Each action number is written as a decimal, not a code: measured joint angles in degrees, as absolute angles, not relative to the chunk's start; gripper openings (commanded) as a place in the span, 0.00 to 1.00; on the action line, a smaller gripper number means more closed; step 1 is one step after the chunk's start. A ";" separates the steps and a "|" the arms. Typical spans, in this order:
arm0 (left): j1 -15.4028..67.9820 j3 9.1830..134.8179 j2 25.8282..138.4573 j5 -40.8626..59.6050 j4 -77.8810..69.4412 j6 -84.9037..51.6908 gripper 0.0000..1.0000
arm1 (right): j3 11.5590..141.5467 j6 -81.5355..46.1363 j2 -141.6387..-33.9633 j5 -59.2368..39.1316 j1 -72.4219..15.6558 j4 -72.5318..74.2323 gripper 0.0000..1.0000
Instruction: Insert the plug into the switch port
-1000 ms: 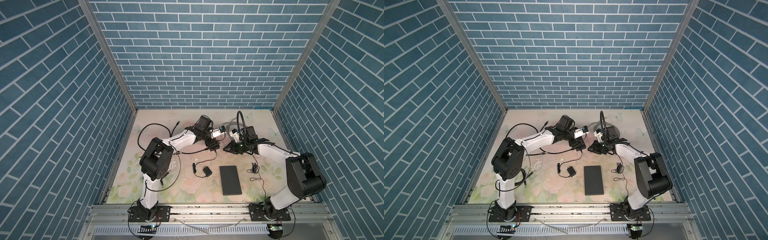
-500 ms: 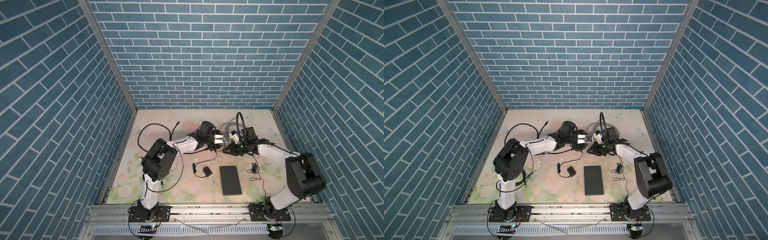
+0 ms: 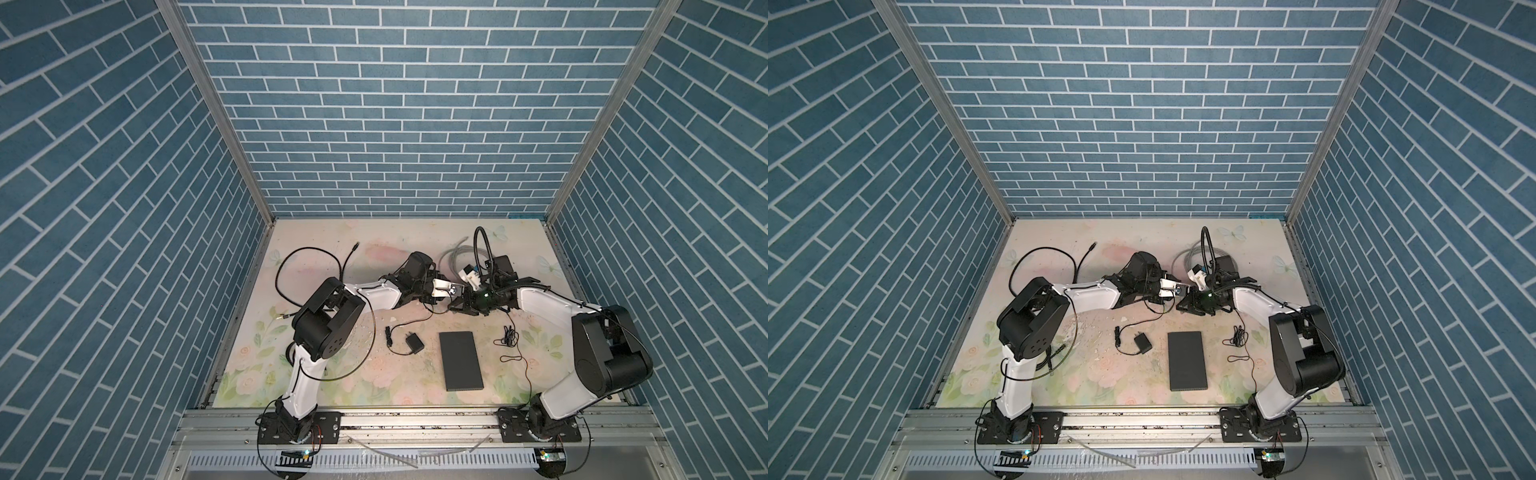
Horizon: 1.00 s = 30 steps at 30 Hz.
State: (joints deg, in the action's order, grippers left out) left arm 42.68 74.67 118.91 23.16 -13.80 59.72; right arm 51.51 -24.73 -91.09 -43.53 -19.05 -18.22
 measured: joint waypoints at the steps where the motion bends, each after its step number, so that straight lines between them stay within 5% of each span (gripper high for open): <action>1: 42.83 74.56 119.09 23.05 -14.11 59.88 0.30 | 51.40 -24.75 -91.07 -43.55 -18.68 -18.31 0.08; 11: 43.92 74.63 120.73 23.66 -14.92 60.18 0.19 | 47.46 -27.53 -83.35 -41.39 -13.98 -17.63 0.43; 30: 44.05 78.19 121.64 26.74 -8.95 58.28 0.17 | 37.63 -28.03 -65.30 -38.02 -9.93 -14.92 0.32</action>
